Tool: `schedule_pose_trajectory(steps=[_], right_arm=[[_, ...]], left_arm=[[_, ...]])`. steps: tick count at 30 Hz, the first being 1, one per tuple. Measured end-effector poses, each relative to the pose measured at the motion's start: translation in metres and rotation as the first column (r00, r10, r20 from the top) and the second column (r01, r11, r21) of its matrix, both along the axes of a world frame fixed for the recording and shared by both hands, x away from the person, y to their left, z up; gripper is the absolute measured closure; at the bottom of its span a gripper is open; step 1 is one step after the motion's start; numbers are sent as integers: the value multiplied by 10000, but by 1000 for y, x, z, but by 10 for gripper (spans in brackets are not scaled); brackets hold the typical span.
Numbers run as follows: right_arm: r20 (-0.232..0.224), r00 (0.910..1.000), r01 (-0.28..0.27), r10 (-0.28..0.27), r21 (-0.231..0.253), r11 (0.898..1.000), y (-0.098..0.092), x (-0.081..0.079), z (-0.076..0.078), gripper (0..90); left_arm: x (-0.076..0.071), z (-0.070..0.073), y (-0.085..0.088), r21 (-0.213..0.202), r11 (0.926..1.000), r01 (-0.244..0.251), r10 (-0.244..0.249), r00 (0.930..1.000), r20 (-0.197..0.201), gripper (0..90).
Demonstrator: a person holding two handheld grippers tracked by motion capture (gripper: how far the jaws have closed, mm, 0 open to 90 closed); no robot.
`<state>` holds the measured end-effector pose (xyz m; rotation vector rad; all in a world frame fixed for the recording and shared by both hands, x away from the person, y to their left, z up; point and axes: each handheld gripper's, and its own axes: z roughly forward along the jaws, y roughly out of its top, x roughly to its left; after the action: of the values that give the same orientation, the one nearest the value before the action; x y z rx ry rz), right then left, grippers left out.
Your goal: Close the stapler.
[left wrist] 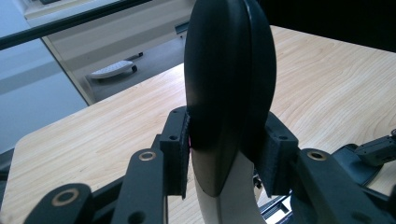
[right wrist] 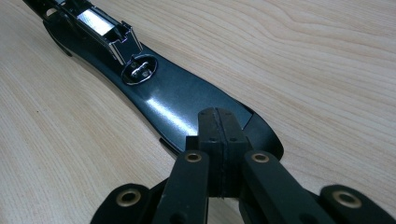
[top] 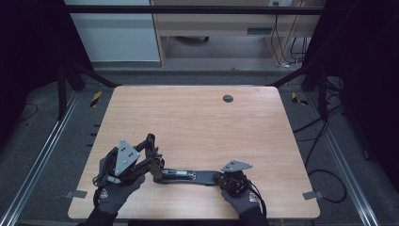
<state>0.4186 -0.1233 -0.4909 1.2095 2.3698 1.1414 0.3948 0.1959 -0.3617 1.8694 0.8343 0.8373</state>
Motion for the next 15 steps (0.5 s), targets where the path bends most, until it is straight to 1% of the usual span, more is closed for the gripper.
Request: schedule_pose_trajectory(steps=[15], right_arm=[[-11,10000,-16,17,29,10000,0,0,0,900]], left_arm=[[-1,-1,-11,384,9992,50,-60,9997,248,596]])
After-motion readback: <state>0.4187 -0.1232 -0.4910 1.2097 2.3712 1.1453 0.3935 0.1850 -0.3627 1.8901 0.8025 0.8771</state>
